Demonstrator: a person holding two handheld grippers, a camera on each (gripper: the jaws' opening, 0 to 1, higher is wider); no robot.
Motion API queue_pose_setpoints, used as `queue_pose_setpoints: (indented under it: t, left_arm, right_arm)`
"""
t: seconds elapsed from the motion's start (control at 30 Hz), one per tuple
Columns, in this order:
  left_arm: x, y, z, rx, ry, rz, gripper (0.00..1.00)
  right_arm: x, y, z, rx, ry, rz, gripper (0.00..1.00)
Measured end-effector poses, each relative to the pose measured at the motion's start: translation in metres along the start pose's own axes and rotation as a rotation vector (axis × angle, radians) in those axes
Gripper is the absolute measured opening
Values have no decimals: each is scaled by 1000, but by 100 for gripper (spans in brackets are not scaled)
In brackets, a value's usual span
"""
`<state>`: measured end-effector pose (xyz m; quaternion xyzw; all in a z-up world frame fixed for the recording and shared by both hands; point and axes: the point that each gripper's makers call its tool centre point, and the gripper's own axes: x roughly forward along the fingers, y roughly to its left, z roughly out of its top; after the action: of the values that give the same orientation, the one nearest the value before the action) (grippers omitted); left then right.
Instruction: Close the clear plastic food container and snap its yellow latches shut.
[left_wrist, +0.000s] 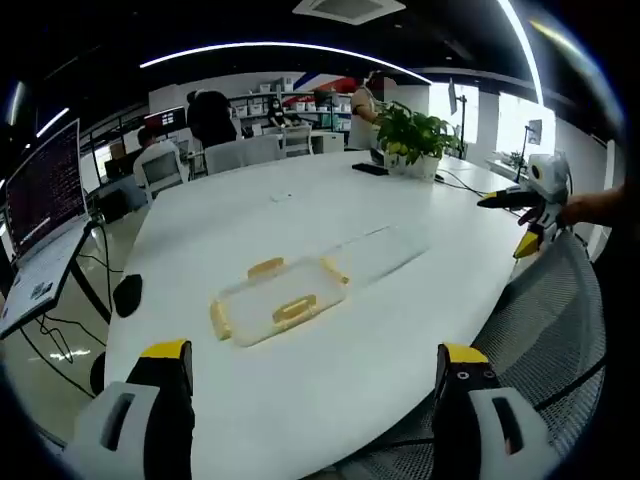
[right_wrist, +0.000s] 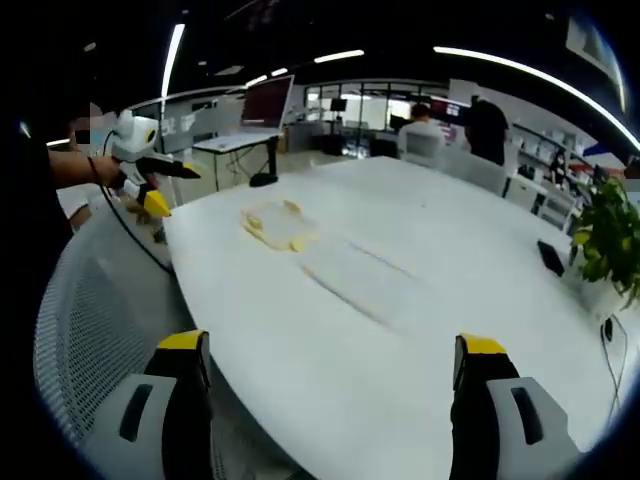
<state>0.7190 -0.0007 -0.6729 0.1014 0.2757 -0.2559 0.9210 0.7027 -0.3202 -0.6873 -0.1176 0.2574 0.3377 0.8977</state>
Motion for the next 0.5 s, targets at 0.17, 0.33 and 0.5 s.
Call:
queue_pose_setpoints:
  t: [0.17,0.33,0.5]
  left_arm:
    - [0,0,-1,0,1,2,99]
    - [0,-1,-1,0,1,3,99]
    - [1,-1,0,0,-3,2,99]
  right_arm:
    - [1,2,-1,-1,2,3,100]
    - [1,3,-1,0,2,7,100]
    - [1,3,-1,-4,4,9,100]
